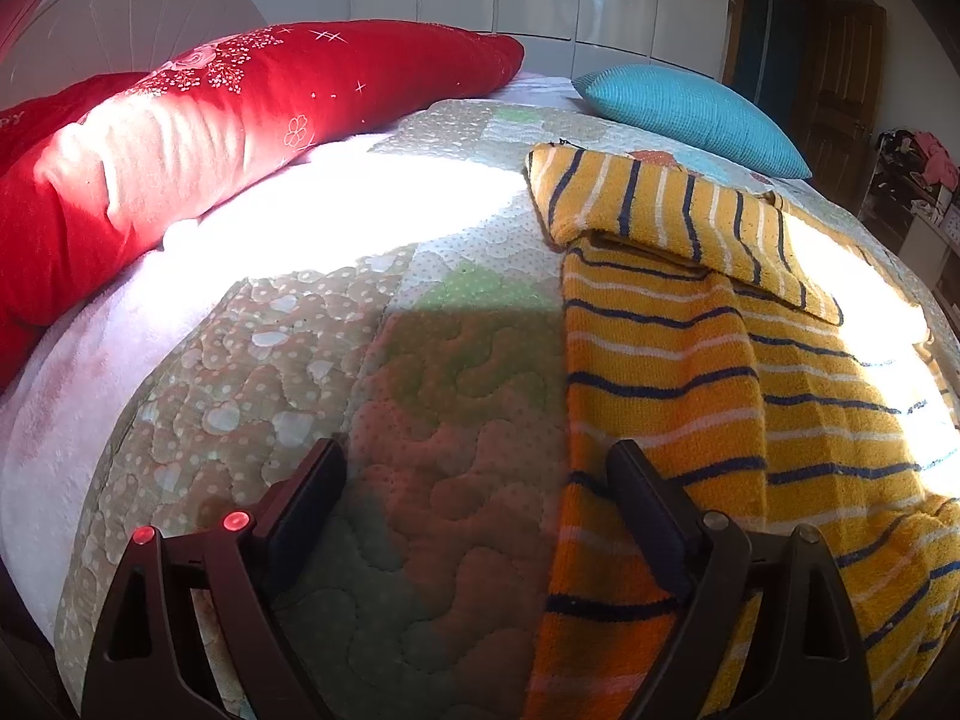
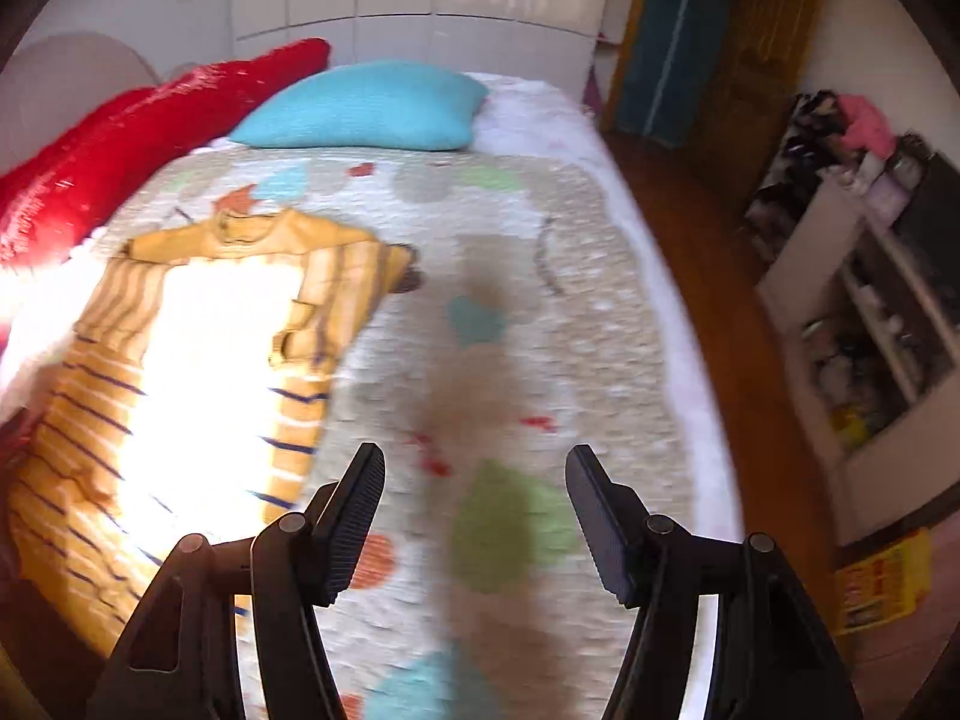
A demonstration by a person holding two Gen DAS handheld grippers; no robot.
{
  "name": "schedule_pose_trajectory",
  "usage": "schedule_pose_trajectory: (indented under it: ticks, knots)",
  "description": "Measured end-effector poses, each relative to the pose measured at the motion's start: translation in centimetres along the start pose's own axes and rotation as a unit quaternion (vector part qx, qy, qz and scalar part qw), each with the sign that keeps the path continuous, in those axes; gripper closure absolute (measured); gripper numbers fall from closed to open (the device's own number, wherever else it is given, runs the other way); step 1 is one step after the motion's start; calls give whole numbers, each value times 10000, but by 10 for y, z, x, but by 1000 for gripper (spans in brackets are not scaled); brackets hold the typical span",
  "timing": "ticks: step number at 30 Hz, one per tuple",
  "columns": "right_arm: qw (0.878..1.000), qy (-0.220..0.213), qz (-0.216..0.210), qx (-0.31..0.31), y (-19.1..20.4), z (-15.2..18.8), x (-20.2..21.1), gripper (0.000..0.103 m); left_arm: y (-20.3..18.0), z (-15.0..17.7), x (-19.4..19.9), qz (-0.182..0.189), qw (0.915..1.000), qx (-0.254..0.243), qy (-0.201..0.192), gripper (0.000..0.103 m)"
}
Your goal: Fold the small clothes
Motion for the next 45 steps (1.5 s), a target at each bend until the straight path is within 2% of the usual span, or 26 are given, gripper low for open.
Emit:
schedule_pose_trajectory:
  ticks: [3,6,8,9,10,11,13,14,16,17,18,19,20,22,23,25,27,29,31,33,35,37,40,41,43,45]
  knots:
    - [9939,-215,-947,-530,38,-10,-43,37,0,0,0,3,10000,12,-16,14]
    - [9839,-291,-1450,-1000,78,-27,-90,39,1,1,0,4,10000,13,-19,14]
    - [9857,-164,-1257,-1110,97,-38,-112,40,1,1,0,17,10000,20,-25,14]
    - [9869,-20,-1160,-1124,103,-42,-125,49,1,1,0,35,10000,34,-27,14]
    - [9867,182,-1152,-1131,111,-45,-138,79,1,1,1,48,10000,42,-27,14]
    - [9848,430,-1265,-1110,118,-47,-149,89,1,1,1,57,10000,44,-34,14]
    - [9878,590,-1107,-922,125,-48,-159,93,2,1,1,81,9999,56,-42,14]
    - [9917,603,-828,-777,126,-51,-159,94,2,1,1,100,9999,66,-46,14]
    - [9972,582,282,-372,121,-56,-157,103,3,1,1,136,9999,92,-48,14]
    - [9960,543,684,-199,120,-57,-154,103,3,1,1,143,9998,95,-50,14]
    - [9952,543,779,-239,116,-56,-150,98,3,1,1,140,9998,94,-53,14]
    - [9961,514,575,-422,109,-53,-142,95,4,1,1,148,9998,99,-60,14]
    - [9966,477,192,-643,101,-48,-132,92,4,1,1,156,9998,105,-67,14]
    - [9931,414,-471,-988,90,-35,-111,64,5,1,2,164,9998,108,-76,14]
    - [9911,361,-689,-1084,84,-27,-98,60,5,2,2,161,9998,108,-81,14]
    - [9889,298,-947,-1101,79,-7,-79,58,5,2,3,161,9998,120,-82,14]
    - [9906,350,-864,-999,70,16,-61,57,5,1,3,166,9998,119,88,14]
    - [9955,410,-369,-776,60,40,-46,55,5,-3,12,220,9986,149,456,14]
    - [9962,525,-65,-694,47,68,-34,52,11,-5,35,726,9950,445,522,14]
    - [9929,615,-454,-908,37,97,-26,52,20,-4,59,992,9918,681,441,14]
    - [9838,656,-1139,-1221,39,127,-21,52,26,1,76,1034,9908,776,387,14]
    - [9686,614,-1893,-1491,51,152,-19,52,31,11,82,1211,9867,945,539,14]
    - [9448,455,-2774,-1685,86,174,-23,51,32,37,76,1548,9746,1304,957,14]
    - [9411,420,-2912,-1664,98,178,-26,51,29,45,76,1536,9749,1304,952,14]
    - [9404,321,-2998,-1571,121,180,-29,47,19,56,84,1357,9825,1027,757,14]
    - [9376,193,-3077,-1605,131,178,-32,42,8,63,88,1362,9842,816,785,14]
Point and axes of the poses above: each gripper's, at about its wrist camera, not at the fingertips, and x roughly against the way its jaws point, y to its left, z to its underside, the point moved 2 cm from there along -x, roughly the way its jaws point, and after that the axes turned 6 degrees about x, right-handed, at the moved point
